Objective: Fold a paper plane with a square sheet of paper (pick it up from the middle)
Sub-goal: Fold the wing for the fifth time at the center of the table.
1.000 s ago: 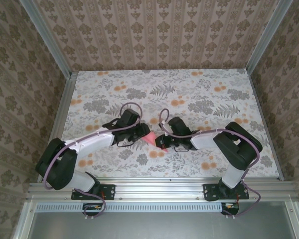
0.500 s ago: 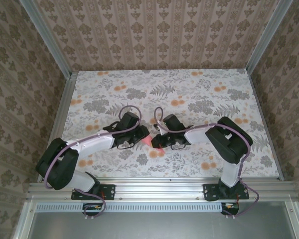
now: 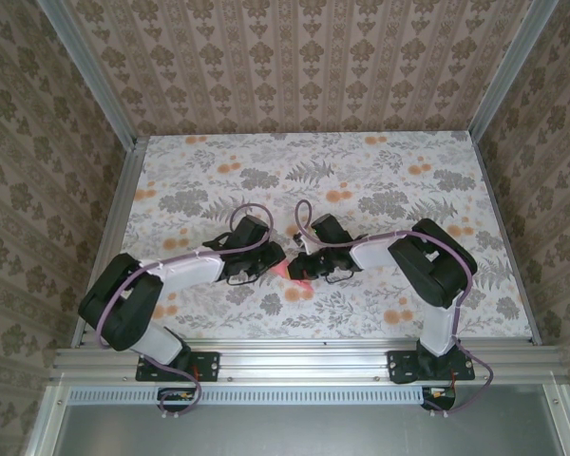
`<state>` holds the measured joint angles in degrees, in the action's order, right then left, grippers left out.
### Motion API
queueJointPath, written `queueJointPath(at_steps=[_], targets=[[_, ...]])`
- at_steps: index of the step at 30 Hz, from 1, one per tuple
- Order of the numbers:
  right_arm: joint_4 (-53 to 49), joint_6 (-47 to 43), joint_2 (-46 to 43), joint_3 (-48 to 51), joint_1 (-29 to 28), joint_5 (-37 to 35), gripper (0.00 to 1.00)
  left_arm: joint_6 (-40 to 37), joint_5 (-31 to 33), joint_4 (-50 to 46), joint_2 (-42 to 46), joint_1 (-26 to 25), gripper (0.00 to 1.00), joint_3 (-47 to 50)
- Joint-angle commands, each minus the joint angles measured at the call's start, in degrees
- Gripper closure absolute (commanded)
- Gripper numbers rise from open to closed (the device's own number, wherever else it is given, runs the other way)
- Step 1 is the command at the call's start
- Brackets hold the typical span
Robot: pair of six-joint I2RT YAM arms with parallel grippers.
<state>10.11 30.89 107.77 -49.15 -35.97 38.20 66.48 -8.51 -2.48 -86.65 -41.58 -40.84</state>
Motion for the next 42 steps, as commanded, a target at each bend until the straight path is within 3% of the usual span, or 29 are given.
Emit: queueJointPath(at_steps=[1, 10, 18, 28, 32, 42], targets=[[-2.2, 1.4, 1.8, -0.7, 0.4, 0.3, 0.89, -0.2, 1.8, 1.8, -1.7, 0.0, 0.63, -1.0], [-3.4, 1.9, 1.2, -1.0, 0.5, 0.4, 0.81, 0.6, 2.6, 0.5, -5.4, 0.3, 0.64, -1.0], [-7.3, -1.6, -3.7, 0.2, 0.5, -3.5, 0.61, -1.4, 0.4, -1.0, -9.0, 0.3, 0.66, -3.5], [-16.0, -8.9, -10.6, 1.3, 0.5, -12.0, 0.58, -2.8, 0.3, -2.7, -9.3, 0.3, 0.67, -4.1], [-18.2, -11.5, -11.4, 1.2, 0.5, -13.4, 0.64, -3.0, -0.1, -2.8, -9.4, 0.3, 0.67, -4.2], [-19.5, -12.0, -10.7, 1.1, 0.5, -13.4, 0.91, -4.1, -0.4, -4.4, -10.1, 0.3, 0.68, -5.8]])
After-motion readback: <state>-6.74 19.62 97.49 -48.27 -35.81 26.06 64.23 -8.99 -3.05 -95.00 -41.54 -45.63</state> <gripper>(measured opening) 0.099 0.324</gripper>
